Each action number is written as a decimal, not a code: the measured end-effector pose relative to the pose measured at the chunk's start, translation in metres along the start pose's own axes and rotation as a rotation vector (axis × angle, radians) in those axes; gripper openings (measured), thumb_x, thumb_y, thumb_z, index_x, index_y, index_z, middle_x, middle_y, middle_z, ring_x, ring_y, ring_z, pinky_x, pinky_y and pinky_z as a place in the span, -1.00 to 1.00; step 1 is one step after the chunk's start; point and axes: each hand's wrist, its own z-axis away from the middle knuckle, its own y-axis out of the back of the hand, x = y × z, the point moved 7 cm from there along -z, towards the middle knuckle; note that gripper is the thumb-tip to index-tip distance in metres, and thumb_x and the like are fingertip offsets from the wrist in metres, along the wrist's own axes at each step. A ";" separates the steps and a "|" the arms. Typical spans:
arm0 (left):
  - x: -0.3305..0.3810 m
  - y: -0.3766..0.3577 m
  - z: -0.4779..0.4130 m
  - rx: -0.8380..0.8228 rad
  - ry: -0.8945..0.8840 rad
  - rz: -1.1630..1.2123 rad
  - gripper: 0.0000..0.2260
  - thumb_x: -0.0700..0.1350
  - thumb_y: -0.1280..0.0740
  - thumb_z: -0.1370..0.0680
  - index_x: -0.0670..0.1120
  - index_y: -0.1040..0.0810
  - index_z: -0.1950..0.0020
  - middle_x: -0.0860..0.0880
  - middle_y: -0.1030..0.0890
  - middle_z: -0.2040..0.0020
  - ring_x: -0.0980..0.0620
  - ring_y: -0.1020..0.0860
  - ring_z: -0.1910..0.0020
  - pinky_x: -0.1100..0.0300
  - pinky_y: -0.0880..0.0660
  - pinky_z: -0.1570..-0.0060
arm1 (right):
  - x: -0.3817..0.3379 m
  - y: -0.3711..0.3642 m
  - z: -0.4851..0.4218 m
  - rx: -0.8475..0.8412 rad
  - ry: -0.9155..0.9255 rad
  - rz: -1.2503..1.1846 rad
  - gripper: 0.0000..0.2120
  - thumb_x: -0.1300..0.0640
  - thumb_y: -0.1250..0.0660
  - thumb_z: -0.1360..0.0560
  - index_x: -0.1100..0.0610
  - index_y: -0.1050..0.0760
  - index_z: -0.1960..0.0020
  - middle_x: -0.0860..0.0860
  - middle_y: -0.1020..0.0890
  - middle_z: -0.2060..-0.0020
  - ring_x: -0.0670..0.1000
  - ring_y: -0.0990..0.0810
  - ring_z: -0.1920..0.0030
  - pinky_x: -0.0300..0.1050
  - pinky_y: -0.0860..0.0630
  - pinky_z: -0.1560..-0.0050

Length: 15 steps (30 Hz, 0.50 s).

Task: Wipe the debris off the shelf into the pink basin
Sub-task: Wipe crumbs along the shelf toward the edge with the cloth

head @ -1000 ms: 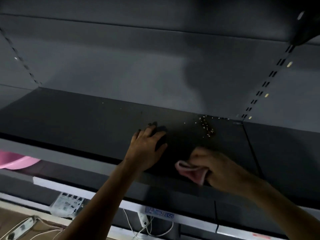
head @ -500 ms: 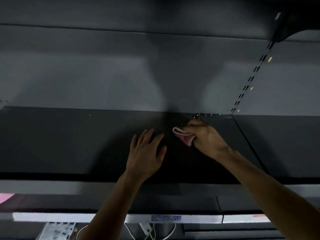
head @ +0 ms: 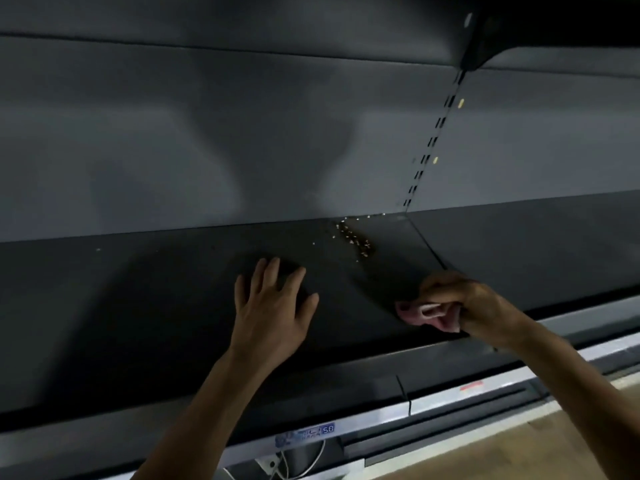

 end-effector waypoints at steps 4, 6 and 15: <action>0.009 -0.006 -0.007 -0.009 0.007 -0.025 -0.49 0.26 -0.03 -0.61 0.16 -0.16 -0.54 -0.07 -0.02 -0.59 -0.05 0.10 -0.58 -0.16 0.15 -0.49 | -0.004 -0.001 -0.040 0.030 0.066 -0.054 -0.53 0.50 -0.33 -0.27 0.09 -0.67 -0.05 0.03 -0.58 0.04 -0.16 -0.57 0.00 -0.34 -0.48 0.02; 0.010 -0.007 -0.009 0.018 0.013 -0.045 -0.48 0.28 0.02 -0.60 0.16 -0.17 -0.54 -0.06 -0.05 -0.59 -0.05 0.07 -0.58 -0.14 0.14 -0.50 | -0.001 -0.003 -0.065 0.033 0.112 -0.043 -0.48 0.53 -0.31 -0.26 0.08 -0.66 -0.07 0.05 -0.57 0.05 -0.23 -0.54 0.03 -0.38 -0.46 0.05; 0.006 -0.004 -0.008 0.056 0.019 -0.067 -0.39 0.35 0.14 -0.53 0.17 -0.18 -0.53 0.01 -0.05 -0.60 0.05 0.10 -0.58 -0.03 0.11 -0.54 | 0.018 0.029 -0.080 0.094 0.036 -0.196 -0.58 0.47 -0.33 -0.37 -0.03 -0.60 0.04 -0.10 -0.57 0.14 -0.14 -0.55 0.08 -0.21 -0.46 0.12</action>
